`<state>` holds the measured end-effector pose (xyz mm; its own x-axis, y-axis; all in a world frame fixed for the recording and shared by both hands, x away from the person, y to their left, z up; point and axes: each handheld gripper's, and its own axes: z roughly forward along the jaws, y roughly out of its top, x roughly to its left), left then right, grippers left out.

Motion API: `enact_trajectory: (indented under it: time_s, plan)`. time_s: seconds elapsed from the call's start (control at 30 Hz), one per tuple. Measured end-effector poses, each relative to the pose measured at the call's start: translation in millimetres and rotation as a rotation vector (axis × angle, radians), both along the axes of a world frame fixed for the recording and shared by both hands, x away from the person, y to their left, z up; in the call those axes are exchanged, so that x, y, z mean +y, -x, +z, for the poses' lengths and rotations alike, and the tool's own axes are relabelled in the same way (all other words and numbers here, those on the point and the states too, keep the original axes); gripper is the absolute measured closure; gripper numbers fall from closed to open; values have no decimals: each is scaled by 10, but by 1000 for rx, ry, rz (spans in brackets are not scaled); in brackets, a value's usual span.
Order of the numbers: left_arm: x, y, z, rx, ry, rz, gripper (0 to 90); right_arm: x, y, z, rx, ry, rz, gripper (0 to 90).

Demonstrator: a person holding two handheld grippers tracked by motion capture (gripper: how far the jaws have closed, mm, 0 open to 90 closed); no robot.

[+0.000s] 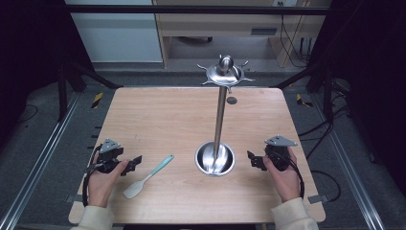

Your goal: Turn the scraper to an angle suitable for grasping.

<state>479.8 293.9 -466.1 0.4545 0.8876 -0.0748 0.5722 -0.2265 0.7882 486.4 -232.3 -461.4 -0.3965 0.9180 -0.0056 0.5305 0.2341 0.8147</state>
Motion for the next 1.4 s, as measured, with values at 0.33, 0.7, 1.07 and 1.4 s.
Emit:
enact_trajectory:
  time_s: [0.33,0.7,1.07,1.4]
  plan:
    - [-196,-23,253,-61,-78,-45,118,-23,16,1,-7,7,-11,113]
    - [-625,-366,658,-107,-136,-158,109,-17,36,-12,-6,31,-20,114]
    - [-901,-273,497,-75,-214,-242,373,2,46,-9,-12,42,-9,117]
    - [-1025,-246,334,-24,-229,-316,799,3,44,-6,-13,38,-2,123]
